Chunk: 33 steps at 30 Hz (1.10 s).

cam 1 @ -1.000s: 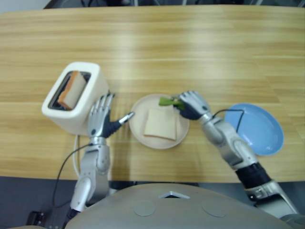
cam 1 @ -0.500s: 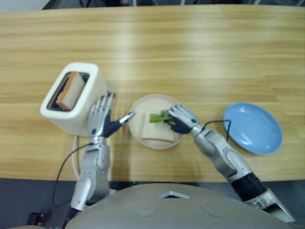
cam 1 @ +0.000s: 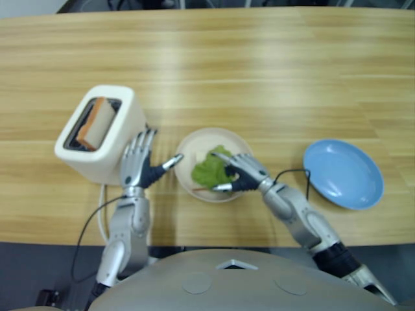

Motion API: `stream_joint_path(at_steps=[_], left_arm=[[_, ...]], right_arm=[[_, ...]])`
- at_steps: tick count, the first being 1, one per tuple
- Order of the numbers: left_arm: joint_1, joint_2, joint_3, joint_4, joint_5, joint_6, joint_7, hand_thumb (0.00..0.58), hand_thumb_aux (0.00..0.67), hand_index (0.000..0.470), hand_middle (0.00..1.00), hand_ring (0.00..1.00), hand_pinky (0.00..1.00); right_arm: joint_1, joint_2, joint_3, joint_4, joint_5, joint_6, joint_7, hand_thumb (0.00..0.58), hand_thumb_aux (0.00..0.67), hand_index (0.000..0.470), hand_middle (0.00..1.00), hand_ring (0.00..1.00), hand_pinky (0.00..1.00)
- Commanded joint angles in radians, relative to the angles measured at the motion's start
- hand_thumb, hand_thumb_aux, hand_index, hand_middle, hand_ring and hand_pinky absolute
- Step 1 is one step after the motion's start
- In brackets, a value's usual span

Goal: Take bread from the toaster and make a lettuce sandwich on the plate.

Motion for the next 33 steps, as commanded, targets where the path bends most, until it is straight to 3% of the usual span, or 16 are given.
stream_joint_path(at_steps=[1,9,16,20,26,30,33], left_arm=[[0.008,0.006,0.006,0.011,0.004,0.002,0.000,0.000,0.000,0.000,0.00,0.00,0.00],[0.014,0.008,0.007,0.007,0.004,0.002,-0.003,0.000,0.000,0.000,0.00,0.00,0.00],[0.024,0.012,0.015,-0.055,-0.011,-0.024,-0.007,0.000,0.000,0.000,0.00,0.00,0.00],[0.030,0.012,0.011,-0.159,-0.037,-0.068,-0.028,0.000,0.000,0.000,0.00,0.00,0.00],[0.017,-0.025,0.023,-0.359,-0.130,-0.073,-0.138,0.000,0.000,0.000,0.00,0.00,0.00],[-0.085,-0.039,0.156,-0.555,-0.220,0.022,-0.316,0.000,0.000,0.000,0.00,0.00,0.00],[-0.271,0.031,0.423,-0.598,-0.291,0.040,-0.455,0.000,0.000,0.000,0.00,0.00,0.00]], right_arm=[[-0.027,0.010,0.017,0.108,0.007,-0.003,-0.018,0.000,0.000,0.000,0.00,0.00,0.00],[-0.016,-0.001,0.012,0.101,0.019,-0.009,-0.032,0.000,0.000,0.000,0.00,0.00,0.00],[0.044,-0.011,-0.112,-0.190,0.107,0.038,0.006,0.000,0.000,0.000,0.00,0.00,0.00],[0.046,0.025,-0.258,-0.432,0.253,0.141,0.068,0.000,0.000,0.000,0.00,0.00,0.00],[0.026,0.075,-0.416,-0.615,0.367,0.270,0.103,0.000,0.000,0.000,0.00,0.00,0.00],[0.076,0.102,-0.430,-0.578,0.355,0.268,0.071,0.000,0.000,0.000,0.00,0.00,0.00],[0.143,0.130,-0.385,-0.480,0.311,0.232,0.020,0.000,0.000,0.000,0.00,0.00,0.00]])
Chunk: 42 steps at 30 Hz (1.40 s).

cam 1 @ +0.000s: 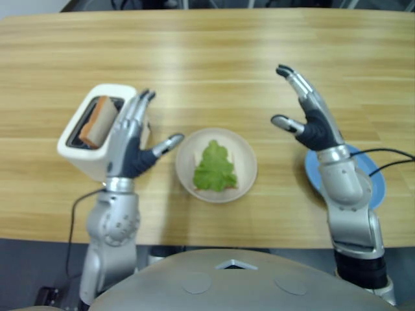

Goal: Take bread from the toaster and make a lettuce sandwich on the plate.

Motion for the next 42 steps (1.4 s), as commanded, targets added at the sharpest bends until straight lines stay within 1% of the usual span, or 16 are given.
stream_joint_path(at_steps=[1,4,8,15,22,30,32,33,34,35,37,38,39,40,41,42], left_arm=[[-0.198,0.129,0.347,-0.050,-0.086,0.057,-0.183,0.000,0.000,0.000,0.00,0.00,0.00],[-0.216,0.288,0.554,-0.008,-0.107,0.114,-0.255,0.000,0.000,0.000,0.00,0.00,0.00],[-0.087,0.372,0.641,0.153,-0.033,0.051,-0.220,0.000,0.000,0.000,0.00,0.00,0.00],[0.078,0.364,0.514,0.353,0.113,-0.001,-0.150,0.000,0.000,0.000,0.00,0.00,0.00],[0.095,0.346,0.394,0.436,0.190,-0.004,-0.114,0.000,0.000,0.000,0.00,0.00,0.00],[0.073,0.347,0.350,0.469,0.212,-0.001,-0.069,0.000,0.000,0.000,0.00,0.00,0.00],[0.072,0.346,0.342,0.476,0.214,-0.001,-0.061,0.168,0.105,0.072,0.00,0.00,0.00],[0.074,0.345,0.341,0.476,0.214,-0.001,-0.058,0.436,0.336,0.231,0.00,0.00,0.00],[0.075,0.341,0.343,0.474,0.211,0.000,-0.052,0.520,0.455,0.312,0.00,0.00,0.00],[0.075,0.334,0.348,0.469,0.203,0.002,-0.045,0.580,0.659,0.453,0.00,0.00,0.00],[0.071,0.324,0.362,0.454,0.195,0.008,-0.021,0.580,0.670,0.460,0.00,0.00,0.00],[0.066,0.320,0.371,0.440,0.197,0.012,-0.011,0.580,0.670,0.460,0.33,0.33,0.33],[0.060,0.317,0.379,0.426,0.197,0.012,0.000,0.580,0.670,0.460,0.74,0.74,0.74],[0.054,0.313,0.386,0.414,0.191,0.011,0.008,0.580,0.670,0.460,0.74,0.74,0.74],[0.051,0.312,0.389,0.401,0.197,0.010,0.015,0.580,0.670,0.460,1.00,1.00,1.00],[0.047,0.308,0.393,0.388,0.187,0.007,0.021,0.580,0.670,0.460,1.00,1.00,1.00]], right_arm=[[0.085,0.035,0.064,0.130,-0.053,-0.035,-0.067,0.000,0.000,0.000,0.00,0.00,0.00],[0.133,0.063,0.115,0.182,-0.097,-0.064,-0.120,0.000,0.000,0.000,0.00,0.00,0.00],[0.147,0.077,0.143,0.202,-0.128,-0.080,-0.151,0.000,0.000,0.000,0.00,0.00,0.00],[0.139,0.064,0.141,0.220,-0.143,-0.084,-0.162,0.000,0.000,0.000,0.00,0.00,0.00],[0.142,0.060,0.143,0.220,-0.159,-0.083,-0.168,0.000,0.000,0.000,0.00,0.00,0.00],[0.152,0.053,0.134,0.213,-0.164,-0.081,-0.168,0.000,0.000,0.000,0.00,0.00,0.00],[0.155,0.053,0.132,0.209,-0.163,-0.080,-0.167,0.000,0.000,0.000,0.00,0.00,0.00],[0.155,0.052,0.131,0.208,-0.162,-0.080,-0.166,0.000,0.000,0.000,0.00,0.00,0.00],[0.155,0.052,0.130,0.207,-0.162,-0.079,-0.165,0.000,0.000,0.000,0.00,0.00,0.00],[0.156,0.051,0.129,0.207,-0.161,-0.079,-0.165,0.000,0.000,0.000,0.00,0.00,0.00],[0.157,0.049,0.129,0.209,-0.163,-0.080,-0.165,0.000,0.000,0.000,0.00,0.00,0.00],[0.160,0.048,0.129,0.210,-0.166,-0.080,-0.166,0.000,0.000,0.000,0.00,0.00,0.00],[0.163,0.047,0.131,0.212,-0.168,-0.080,-0.168,0.000,0.000,0.000,0.00,0.00,0.00],[0.165,0.048,0.132,0.213,-0.170,-0.080,-0.169,0.000,0.000,0.000,0.00,0.00,0.00],[0.166,0.048,0.134,0.215,-0.172,-0.080,-0.171,0.000,0.000,0.000,0.00,0.00,0.00],[0.166,0.047,0.137,0.220,-0.176,-0.081,-0.173,0.000,0.000,0.000,0.00,0.00,0.00]])
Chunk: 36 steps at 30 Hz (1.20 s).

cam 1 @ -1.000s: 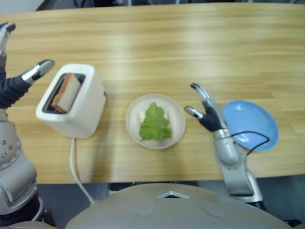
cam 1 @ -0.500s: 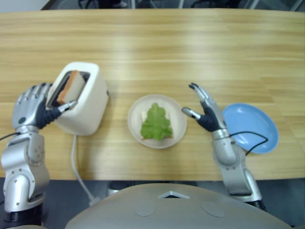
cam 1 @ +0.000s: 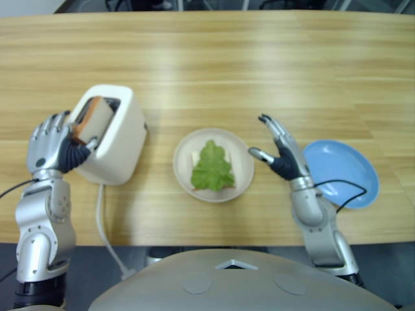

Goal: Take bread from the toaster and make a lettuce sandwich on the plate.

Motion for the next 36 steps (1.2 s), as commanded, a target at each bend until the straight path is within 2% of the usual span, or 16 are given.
stream_joint_path(at_steps=[1,12,14,18,22,26,29,33,36], left_arm=[[-0.016,-0.012,0.039,-0.042,-0.013,0.005,0.030,0.580,0.670,0.460,1.00,1.00,1.00],[-0.059,-0.053,0.067,-0.184,-0.056,-0.063,0.138,0.580,0.670,0.460,1.00,1.00,1.00],[-0.080,-0.081,0.085,-0.229,-0.122,-0.072,0.145,0.580,0.670,0.460,1.00,1.00,1.00],[-0.191,-0.181,0.113,-0.387,-0.423,-0.024,0.085,0.580,0.670,0.460,1.00,1.00,1.00],[-0.286,-0.263,0.110,-0.468,-0.616,0.002,0.051,0.580,0.670,0.460,1.00,1.00,1.00],[-0.303,-0.338,-0.004,-0.473,-0.724,0.012,0.007,0.580,0.670,0.460,1.00,1.00,1.00],[-0.240,-0.381,-0.202,-0.464,-0.787,0.156,-0.048,0.580,0.670,0.460,1.00,1.00,1.00],[-0.164,-0.398,-0.384,-0.288,-0.789,0.295,-0.059,0.580,0.670,0.460,1.00,1.00,1.00],[-0.133,-0.414,-0.453,-0.148,-0.785,0.326,-0.029,0.580,0.670,0.460,1.00,1.00,1.00]], right_arm=[[0.009,-0.001,0.000,0.017,-0.011,0.004,-0.005,0.000,0.000,0.000,0.00,0.00,0.00],[0.012,-0.007,0.011,0.043,-0.041,0.001,-0.016,0.000,0.000,0.000,0.00,0.00,0.00],[0.010,-0.007,0.016,0.051,-0.046,0.000,-0.019,0.000,0.000,0.000,0.00,0.00,0.00],[0.006,-0.008,0.020,0.064,-0.052,-0.003,-0.025,0.000,0.000,0.000,0.00,0.00,0.00],[0.000,-0.007,0.023,0.080,-0.059,-0.005,-0.033,0.000,0.000,0.000,0.00,0.00,0.00],[-0.006,-0.008,0.024,0.093,-0.060,-0.007,-0.038,0.000,0.000,0.000,0.00,0.00,0.00],[-0.009,-0.009,0.014,0.095,-0.051,-0.005,-0.041,0.000,0.000,0.000,0.00,0.00,0.00],[-0.023,-0.015,-0.007,0.093,-0.041,-0.002,-0.044,0.000,0.000,0.000,0.00,0.00,0.00],[-0.029,-0.020,-0.020,0.090,-0.034,0.001,-0.042,0.000,0.000,0.000,0.00,0.00,0.00]])
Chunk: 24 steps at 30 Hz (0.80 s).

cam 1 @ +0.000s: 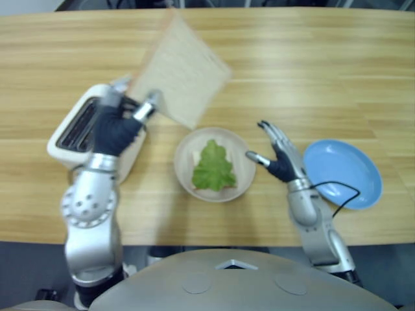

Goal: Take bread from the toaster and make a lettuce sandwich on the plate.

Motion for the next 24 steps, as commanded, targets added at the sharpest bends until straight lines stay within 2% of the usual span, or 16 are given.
stream_joint_path(at_steps=[1,6,16,24], left_arm=[[0.028,-0.025,-0.079,0.185,0.004,0.056,0.041,0.580,0.670,0.460,1.00,1.00,1.00],[0.051,-0.094,-0.103,0.317,-0.008,0.100,0.116,0.580,0.670,0.460,1.00,1.00,1.00],[0.086,-0.146,-0.187,0.382,-0.010,0.152,0.227,0.580,0.670,0.460,1.00,1.00,1.00],[0.108,-0.148,-0.215,0.283,-0.058,0.232,0.250,0.580,0.670,0.460,1.00,1.00,1.00]], right_arm=[[-0.003,-0.010,-0.024,-0.001,0.014,0.006,0.002,0.000,0.000,0.000,0.00,0.00,0.00],[-0.001,-0.012,-0.028,0.000,0.015,0.005,0.002,0.000,0.000,0.000,0.00,0.00,0.00],[-0.010,-0.011,-0.019,-0.001,-0.001,0.006,0.007,0.000,0.000,0.000,0.00,0.00,0.00],[-0.015,-0.014,-0.008,0.007,-0.028,0.004,0.000,0.000,0.000,0.000,0.00,0.00,0.00]])
